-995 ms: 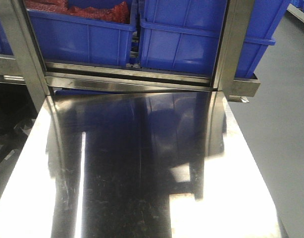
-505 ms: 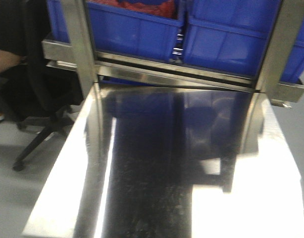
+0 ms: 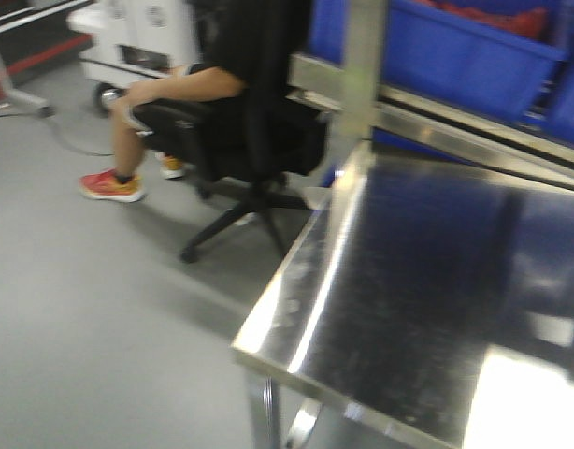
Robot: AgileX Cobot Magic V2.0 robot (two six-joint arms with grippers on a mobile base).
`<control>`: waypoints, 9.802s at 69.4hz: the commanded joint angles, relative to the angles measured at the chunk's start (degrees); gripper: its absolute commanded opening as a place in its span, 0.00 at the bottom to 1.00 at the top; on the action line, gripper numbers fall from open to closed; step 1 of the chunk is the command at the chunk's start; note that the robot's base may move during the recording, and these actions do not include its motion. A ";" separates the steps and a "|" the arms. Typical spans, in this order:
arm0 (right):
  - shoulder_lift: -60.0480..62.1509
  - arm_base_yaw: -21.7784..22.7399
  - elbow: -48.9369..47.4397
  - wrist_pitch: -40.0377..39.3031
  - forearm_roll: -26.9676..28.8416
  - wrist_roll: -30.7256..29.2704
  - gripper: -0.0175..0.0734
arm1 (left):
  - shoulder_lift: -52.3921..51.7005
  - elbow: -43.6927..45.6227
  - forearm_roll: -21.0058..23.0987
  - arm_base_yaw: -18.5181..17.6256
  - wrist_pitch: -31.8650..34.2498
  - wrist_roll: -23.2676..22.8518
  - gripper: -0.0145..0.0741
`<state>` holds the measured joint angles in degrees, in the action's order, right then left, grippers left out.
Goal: Move and align brake pads A on conveyor
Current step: 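Back the base away from the table and turn toward the aisle, then drive along the yellow floor line toward the striped cones carrying both pads, then drive past the striped cones toward the red-framed conveyor, then turn the base to face the black conveyor belt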
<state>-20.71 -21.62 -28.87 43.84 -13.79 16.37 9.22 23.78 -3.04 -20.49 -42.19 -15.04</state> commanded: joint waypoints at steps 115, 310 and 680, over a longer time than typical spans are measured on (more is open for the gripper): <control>-0.27 0.36 -1.65 -4.85 -1.28 -0.52 0.19 | 0.69 1.38 -0.21 -0.17 5.43 -0.16 0.15; -0.27 0.36 -1.65 -4.01 -1.28 -0.52 0.19 | 0.69 1.38 -0.21 -0.17 5.42 -0.16 0.16; -0.27 0.17 -1.65 -3.74 -1.28 -0.52 0.19 | 0.69 1.38 -0.21 -0.17 5.38 -0.16 0.16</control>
<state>-20.71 -21.62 -28.87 44.88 -13.74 16.37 9.22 23.78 -3.17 -20.49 -42.24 -15.04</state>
